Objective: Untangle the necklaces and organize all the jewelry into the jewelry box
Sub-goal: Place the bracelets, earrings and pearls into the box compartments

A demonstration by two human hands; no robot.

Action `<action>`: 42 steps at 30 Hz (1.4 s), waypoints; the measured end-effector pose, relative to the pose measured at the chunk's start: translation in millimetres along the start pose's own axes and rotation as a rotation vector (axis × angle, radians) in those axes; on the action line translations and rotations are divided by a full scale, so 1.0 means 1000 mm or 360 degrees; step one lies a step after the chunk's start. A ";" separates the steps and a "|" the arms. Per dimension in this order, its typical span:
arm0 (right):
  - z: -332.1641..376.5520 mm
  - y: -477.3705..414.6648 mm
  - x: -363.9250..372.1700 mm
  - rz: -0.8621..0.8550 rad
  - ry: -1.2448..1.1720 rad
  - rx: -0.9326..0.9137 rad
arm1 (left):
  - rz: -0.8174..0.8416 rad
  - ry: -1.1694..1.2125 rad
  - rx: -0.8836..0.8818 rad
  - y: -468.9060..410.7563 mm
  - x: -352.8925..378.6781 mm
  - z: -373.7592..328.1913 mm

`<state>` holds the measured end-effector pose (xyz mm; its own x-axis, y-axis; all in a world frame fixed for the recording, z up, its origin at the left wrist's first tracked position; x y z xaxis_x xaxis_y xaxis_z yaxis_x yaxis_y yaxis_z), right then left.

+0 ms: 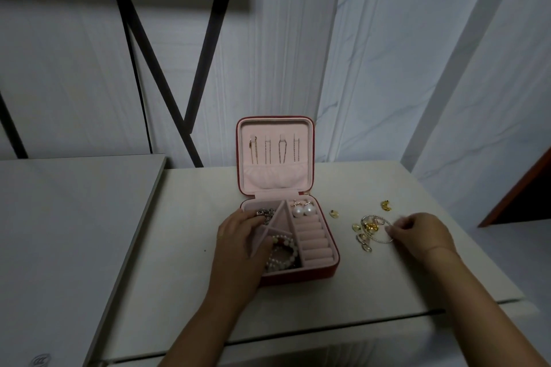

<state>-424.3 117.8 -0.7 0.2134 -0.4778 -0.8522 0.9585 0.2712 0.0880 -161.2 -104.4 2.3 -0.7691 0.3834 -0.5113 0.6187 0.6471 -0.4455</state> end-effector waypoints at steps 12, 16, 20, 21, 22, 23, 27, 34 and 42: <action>0.014 -0.006 -0.005 0.0045 0.0315 -0.0079 | -0.0028 0.0008 0.0005 0.000 0.000 0.002; 0.014 -0.003 -0.016 -0.0045 -0.0037 -0.0128 | -0.0003 0.0006 -0.0043 0.000 0.002 0.004; 0.031 0.009 -0.024 -0.0089 -0.0286 -0.0245 | -0.0001 0.0022 -0.0048 0.001 0.002 0.004; 0.041 0.017 -0.025 -0.0092 -0.0323 -0.0303 | -0.0004 0.0031 -0.0052 0.001 0.002 0.005; 0.055 0.027 -0.023 -0.0086 -0.0340 -0.0374 | -0.0012 0.0035 -0.0055 0.000 0.002 0.004; 0.069 0.038 -0.019 -0.0069 -0.0320 -0.0464 | -0.0019 0.0036 -0.0047 0.000 0.002 0.004; 0.116 0.087 0.028 0.0238 -0.0186 -0.0710 | -0.0030 0.0063 -0.0033 0.000 0.001 0.002; 0.133 0.109 0.055 0.0240 -0.0008 -0.0748 | -0.0014 0.0097 -0.0058 0.000 0.001 0.003; 0.136 0.115 0.059 0.0252 0.0055 -0.0841 | 0.0002 0.0024 -0.0031 0.000 0.001 0.002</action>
<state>-276.1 6.5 29.1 0.3322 -0.3718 -0.8669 0.6882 0.7240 -0.0468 -161.2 -105.3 0.4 -0.7710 0.3941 -0.5004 0.6164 0.6594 -0.4304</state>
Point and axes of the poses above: each hand's wrist, its own y-axis away from the middle knuckle, its own x-axis out of the palm, z = x × y, the point moved 7 cm from there along -y, towards the middle knuckle, and after that the axes turned 2 degrees about x, right-handed, at the moved point
